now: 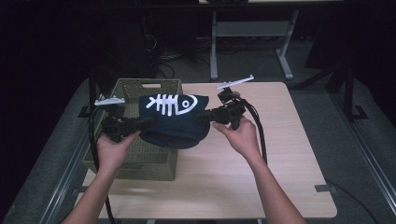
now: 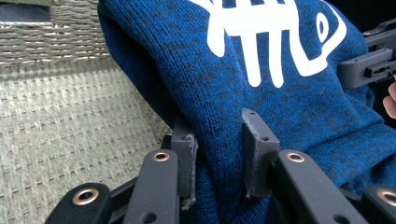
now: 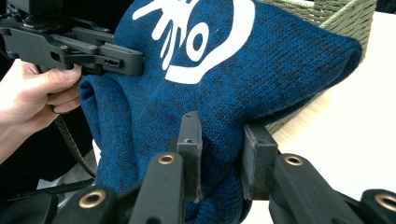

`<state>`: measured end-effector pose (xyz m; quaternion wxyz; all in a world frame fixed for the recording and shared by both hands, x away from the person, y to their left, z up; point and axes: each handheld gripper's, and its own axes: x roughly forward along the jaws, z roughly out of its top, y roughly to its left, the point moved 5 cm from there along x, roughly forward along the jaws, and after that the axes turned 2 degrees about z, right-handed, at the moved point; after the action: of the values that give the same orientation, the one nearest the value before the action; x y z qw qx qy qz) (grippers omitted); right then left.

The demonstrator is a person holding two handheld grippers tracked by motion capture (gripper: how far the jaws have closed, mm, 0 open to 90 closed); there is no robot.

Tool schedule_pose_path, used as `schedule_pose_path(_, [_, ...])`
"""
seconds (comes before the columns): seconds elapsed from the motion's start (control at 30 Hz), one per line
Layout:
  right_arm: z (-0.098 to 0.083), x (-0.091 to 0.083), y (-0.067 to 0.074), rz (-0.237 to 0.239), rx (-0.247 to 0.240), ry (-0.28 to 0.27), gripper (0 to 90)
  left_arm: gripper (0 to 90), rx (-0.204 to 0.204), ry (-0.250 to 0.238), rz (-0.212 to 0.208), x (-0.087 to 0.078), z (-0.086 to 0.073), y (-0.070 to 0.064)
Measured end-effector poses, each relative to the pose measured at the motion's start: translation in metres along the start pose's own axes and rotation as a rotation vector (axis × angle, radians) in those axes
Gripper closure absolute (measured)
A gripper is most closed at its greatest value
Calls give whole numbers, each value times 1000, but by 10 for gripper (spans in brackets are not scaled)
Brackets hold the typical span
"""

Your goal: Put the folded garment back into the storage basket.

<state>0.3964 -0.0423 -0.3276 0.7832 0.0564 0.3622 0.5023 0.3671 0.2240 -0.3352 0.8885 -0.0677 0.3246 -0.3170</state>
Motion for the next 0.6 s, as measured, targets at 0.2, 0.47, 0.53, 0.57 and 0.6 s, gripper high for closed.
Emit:
schedule_pose_path(0.2, [4, 9, 1, -2, -1, 1, 720, 696, -6, -2, 10, -4, 0, 7])
schedule_pose_path(0.47, [7, 24, 3, 11, 2, 5, 720, 693, -20, -5, 28, -10, -4, 18])
schedule_pose_path(0.53, [8, 28, 4, 12, 1, 9, 720, 692, -29, -2, 34, -11, -5, 23])
schedule_pose_path(0.57, [8, 30, 5, 11, -1, 10, 720, 692, -28, -2, 35, -12, -6, 24])
schedule_pose_path(0.6, [9, 32, 5, 12, 1, 6, 720, 692, -30, -2, 38, -13, -6, 26])
